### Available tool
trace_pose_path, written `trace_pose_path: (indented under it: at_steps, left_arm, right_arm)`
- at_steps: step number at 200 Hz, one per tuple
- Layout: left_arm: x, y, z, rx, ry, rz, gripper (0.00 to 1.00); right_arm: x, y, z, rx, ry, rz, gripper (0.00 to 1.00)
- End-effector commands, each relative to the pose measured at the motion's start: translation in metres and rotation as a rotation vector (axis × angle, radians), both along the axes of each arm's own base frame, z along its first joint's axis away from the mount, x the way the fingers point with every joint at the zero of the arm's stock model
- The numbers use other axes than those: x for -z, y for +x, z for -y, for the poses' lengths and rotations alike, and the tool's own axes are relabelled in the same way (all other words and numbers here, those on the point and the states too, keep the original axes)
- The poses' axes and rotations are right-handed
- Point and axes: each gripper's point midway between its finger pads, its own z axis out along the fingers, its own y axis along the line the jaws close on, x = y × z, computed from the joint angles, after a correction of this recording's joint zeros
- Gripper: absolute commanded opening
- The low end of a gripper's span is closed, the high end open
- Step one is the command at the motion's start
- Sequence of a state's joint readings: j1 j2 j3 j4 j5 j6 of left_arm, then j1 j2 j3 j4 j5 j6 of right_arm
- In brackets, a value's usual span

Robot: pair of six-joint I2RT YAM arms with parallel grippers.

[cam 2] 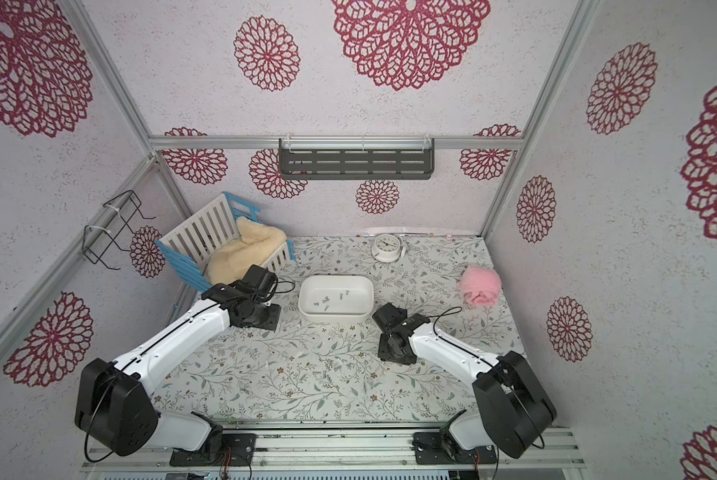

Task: Put the screws on the desktop into the storage box
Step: Pick up the screw from the center of the board.

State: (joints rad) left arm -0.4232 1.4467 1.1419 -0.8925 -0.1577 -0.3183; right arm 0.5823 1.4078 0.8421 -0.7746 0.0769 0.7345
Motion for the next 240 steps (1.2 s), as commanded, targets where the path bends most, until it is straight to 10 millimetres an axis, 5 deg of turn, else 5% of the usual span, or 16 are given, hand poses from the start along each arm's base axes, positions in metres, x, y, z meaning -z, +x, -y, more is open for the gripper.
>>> trace_pose_path:
  at_steps: [1, 85, 240]
  left_arm:
    - [-0.005, 0.004, -0.001, -0.019, -0.038, 0.029, 0.5]
    - [0.007, 0.004, -0.002, -0.026, -0.054, -0.003, 0.5]
    - [0.011, 0.006, -0.004, -0.034, -0.067, -0.018, 0.5]
  right_arm:
    - [-0.003, 0.001, 0.001, -0.044, 0.012, 0.017, 0.4]
    - [0.014, -0.005, 0.004, -0.071, 0.0, -0.025, 0.4]
    - [0.038, 0.013, -0.008, -0.117, -0.022, -0.077, 0.34]
